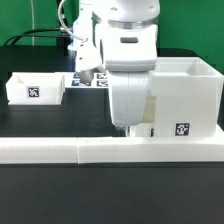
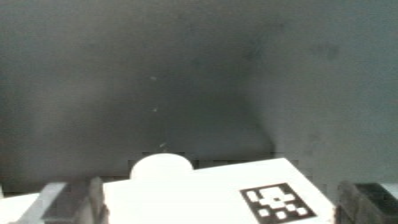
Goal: Assemble drawer
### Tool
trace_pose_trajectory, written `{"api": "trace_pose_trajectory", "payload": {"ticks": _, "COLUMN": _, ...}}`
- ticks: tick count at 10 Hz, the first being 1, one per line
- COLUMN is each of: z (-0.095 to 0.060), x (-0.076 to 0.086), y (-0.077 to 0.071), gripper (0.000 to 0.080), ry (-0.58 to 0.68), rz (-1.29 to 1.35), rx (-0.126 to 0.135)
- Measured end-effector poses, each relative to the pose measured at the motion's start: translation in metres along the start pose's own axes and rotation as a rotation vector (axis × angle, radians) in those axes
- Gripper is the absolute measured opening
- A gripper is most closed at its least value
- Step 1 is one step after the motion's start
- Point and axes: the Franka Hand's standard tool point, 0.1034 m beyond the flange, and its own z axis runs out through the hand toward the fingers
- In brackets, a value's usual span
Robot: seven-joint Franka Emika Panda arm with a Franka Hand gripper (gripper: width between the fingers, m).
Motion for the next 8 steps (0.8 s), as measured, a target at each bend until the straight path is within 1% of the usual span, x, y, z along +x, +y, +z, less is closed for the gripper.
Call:
{"api": "trace_pose_trajectory", "payload": {"ticks": 3, "z": 0.000, "x": -0.002, "y": 0.000, "gripper": 0.0649, "ry": 0.001, "rz": 0.003, "rx": 0.001}}
{"api": "trace_pose_trajectory", "payload": {"ticks": 4, "z": 0.000, "x": -0.005, "y": 0.000, "gripper": 0.0649, "ry": 0.001, "rz": -0.009, "rx": 0.001}}
{"api": "trace_pose_trajectory", "payload": {"ticks": 5, "z": 0.001, "x": -0.010, "y": -0.001, "gripper": 0.0649, "ry": 0.003, "rz": -0.022, "rx": 0.000}}
{"api": "trace_pose_trajectory", "payload": {"ticks": 6, "z": 0.002, "x": -0.016, "y": -0.003, "gripper": 0.0649, "ry": 0.006, "rz": -0.033, "rx": -0.007}}
{"api": "trace_pose_trajectory", "payload": {"ticks": 7, "z": 0.003, "x": -0.023, "y": -0.006, "gripper": 0.0649, "ry": 0.010, "rz": -0.042, "rx": -0.018}}
{"api": "trace_pose_trajectory", "payload": {"ticks": 8, "z": 0.005, "x": -0.028, "y": -0.014, "gripper": 0.0649, "ry": 0.010, "rz": -0.035, "rx": -0.013}}
